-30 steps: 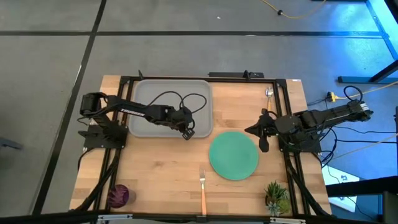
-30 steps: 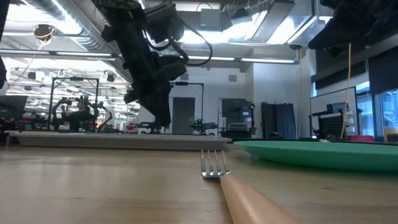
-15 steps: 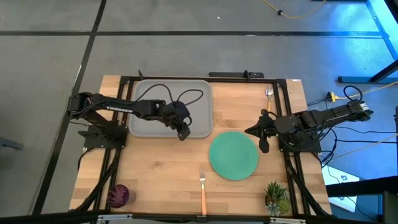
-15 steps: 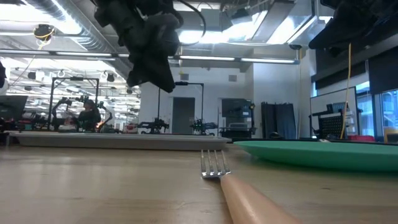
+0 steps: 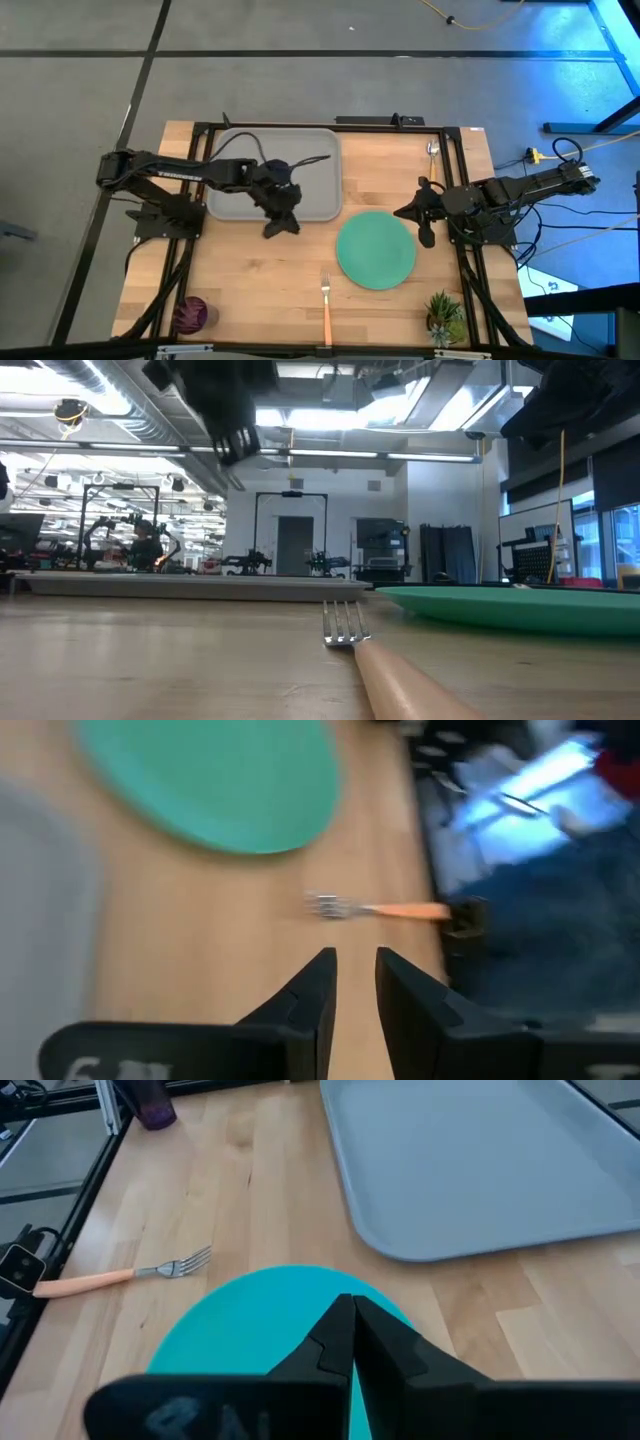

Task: Pick and place plate/cup/fork/spoon on tray
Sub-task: Put the purple cup on the top left of the gray tray

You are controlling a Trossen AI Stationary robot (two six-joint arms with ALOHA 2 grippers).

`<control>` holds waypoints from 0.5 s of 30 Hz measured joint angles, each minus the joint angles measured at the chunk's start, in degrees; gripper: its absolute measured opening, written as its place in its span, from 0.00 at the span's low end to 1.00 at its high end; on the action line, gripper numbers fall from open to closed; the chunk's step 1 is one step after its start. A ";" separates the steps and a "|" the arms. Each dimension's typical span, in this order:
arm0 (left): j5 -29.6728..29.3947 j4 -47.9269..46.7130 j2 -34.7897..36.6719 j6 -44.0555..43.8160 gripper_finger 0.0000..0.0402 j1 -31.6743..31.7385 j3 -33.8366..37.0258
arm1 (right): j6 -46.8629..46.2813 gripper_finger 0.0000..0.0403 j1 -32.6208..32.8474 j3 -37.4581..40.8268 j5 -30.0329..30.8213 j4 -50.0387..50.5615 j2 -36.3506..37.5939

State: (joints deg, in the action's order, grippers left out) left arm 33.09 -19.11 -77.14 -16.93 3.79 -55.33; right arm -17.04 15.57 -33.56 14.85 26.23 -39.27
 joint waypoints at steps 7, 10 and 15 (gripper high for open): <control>-5.53 -1.85 11.34 -5.50 0.16 -7.71 0.00 | 1.07 0.04 0.00 0.00 -0.05 0.81 0.04; -9.98 -2.36 15.92 -11.78 0.16 -10.92 0.00 | 1.01 0.04 0.00 0.04 -0.17 2.21 0.02; -17.28 -2.12 22.64 -16.07 0.16 -16.58 0.00 | 0.97 0.04 -0.01 0.04 -3.29 2.83 0.01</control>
State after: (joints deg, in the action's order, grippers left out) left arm 15.82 -21.22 -54.50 -33.00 -12.79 -55.33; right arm -16.07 15.56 -33.52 11.56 29.06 -39.25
